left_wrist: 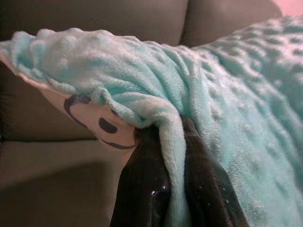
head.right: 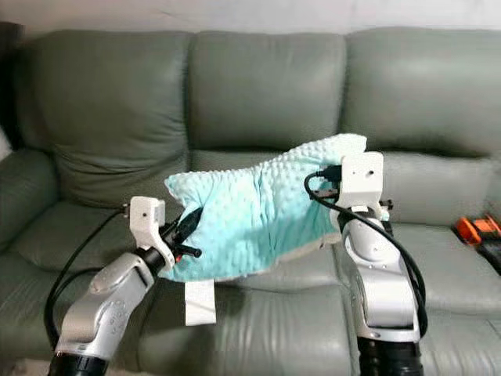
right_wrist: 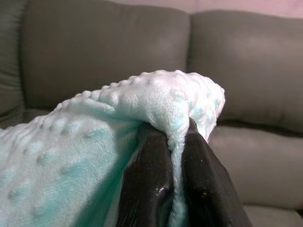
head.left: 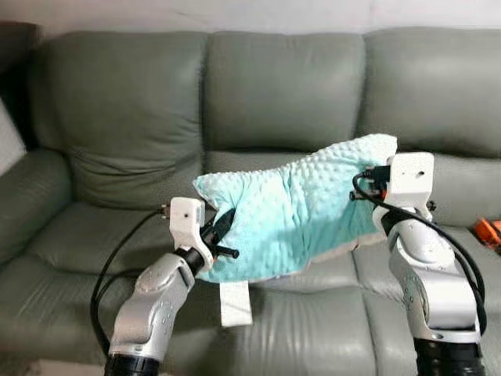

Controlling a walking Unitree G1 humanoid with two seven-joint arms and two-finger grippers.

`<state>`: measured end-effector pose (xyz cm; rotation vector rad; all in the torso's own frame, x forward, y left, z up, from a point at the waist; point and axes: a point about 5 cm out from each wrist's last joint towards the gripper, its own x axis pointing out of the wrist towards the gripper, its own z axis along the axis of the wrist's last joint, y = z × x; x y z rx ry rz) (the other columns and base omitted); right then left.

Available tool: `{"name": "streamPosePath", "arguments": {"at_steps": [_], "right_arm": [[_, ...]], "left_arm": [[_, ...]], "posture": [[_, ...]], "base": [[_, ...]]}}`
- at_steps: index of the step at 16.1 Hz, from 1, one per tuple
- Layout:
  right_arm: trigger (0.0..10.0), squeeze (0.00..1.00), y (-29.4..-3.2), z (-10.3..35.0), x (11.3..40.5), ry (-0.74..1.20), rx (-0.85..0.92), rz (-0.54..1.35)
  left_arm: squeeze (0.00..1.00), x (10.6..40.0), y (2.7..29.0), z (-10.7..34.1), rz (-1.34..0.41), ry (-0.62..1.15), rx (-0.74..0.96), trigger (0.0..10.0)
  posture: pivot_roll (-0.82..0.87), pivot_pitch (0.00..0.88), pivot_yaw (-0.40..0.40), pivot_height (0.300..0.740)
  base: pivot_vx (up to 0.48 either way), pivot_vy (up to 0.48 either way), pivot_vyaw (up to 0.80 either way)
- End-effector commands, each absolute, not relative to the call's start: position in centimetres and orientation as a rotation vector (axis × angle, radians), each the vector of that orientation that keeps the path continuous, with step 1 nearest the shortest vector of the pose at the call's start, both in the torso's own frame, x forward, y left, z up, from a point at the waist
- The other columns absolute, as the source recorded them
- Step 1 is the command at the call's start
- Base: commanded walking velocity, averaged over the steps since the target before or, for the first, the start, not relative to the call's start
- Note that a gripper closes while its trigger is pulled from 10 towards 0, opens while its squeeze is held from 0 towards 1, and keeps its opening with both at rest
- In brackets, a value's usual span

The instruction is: Move the pillow to the sofa

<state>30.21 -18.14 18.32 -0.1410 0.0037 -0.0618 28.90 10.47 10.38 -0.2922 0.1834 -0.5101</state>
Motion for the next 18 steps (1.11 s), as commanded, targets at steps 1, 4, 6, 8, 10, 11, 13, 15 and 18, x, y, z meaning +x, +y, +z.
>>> {"name": "streamPosePath", "arguments": {"at_steps": [1,4,6,8,10,11,13,15,18], "right_arm": [[10.0,0.0,-18.0,18.0,30.3,0.021,-0.137,-0.064],[10.0,0.0,-18.2,17.0,30.1,0.052,-0.125,-0.081],[10.0,0.0,-18.1,16.1,29.9,0.088,-0.118,-0.078],[10.0,0.0,-17.8,15.7,29.7,0.098,-0.065,-0.072],[10.0,0.0,-18.1,14.5,29.6,0.147,-0.045,-0.083],[10.0,0.0,-18.2,14.2,29.4,0.157,-0.036,-0.09],[10.0,0.0,-18.5,13.4,29.1,0.18,-0.012,-0.1],[10.0,0.0,-18.7,12.8,28.9,0.206,0.009,-0.111],[10.0,0.0,-18.9,11.5,28.3,0.262,0.028,-0.128]], "left_arm": [[0.0,29.2,10.3,10.2,-0.53,0.182,-0.256,10.0],[0.0,29.7,11.3,9.3,-0.507,0.208,-0.224,10.0],[0.0,30.0,12.1,8.5,-0.48,0.229,-0.198,10.0],[0.0,30.1,12.7,7.7,-0.461,0.246,-0.173,10.0],[0.0,30.6,13.5,6.8,-0.424,0.259,-0.142,10.0],[0.0,30.7,13.6,6.6,-0.424,0.267,-0.136,10.0],[0.0,30.9,13.8,5.7,-0.444,0.3,-0.108,10.0],[0.0,30.8,13.8,5.1,-0.456,0.322,-0.094,10.0],[0.0,31.1,13.4,4.7,-0.488,0.319,-0.096,10.0]], "posture": [[-0.12,0.0,0.03,0.74],[-0.12,0.0,0.039,0.74],[-0.12,0.0,0.043,0.74],[-0.12,0.0,0.047,0.74],[-0.11,0.022,0.049,0.74],[-0.11,0.032,0.05,0.74],[-0.11,0.067,0.062,0.74],[-0.1,0.093,0.073,0.74],[-0.1,0.137,0.089,0.74]], "base": [[0.0,0.0,-0.74],[0.0,0.0,-0.74],[0.0,0.0,-0.75],[0.0,0.0,-0.75],[0.0,0.0,0.0],[0.0,0.0,0.0],[0.0,0.0,0.0],[0.0,0.0,0.0],[0.0,0.0,0.0]]}}
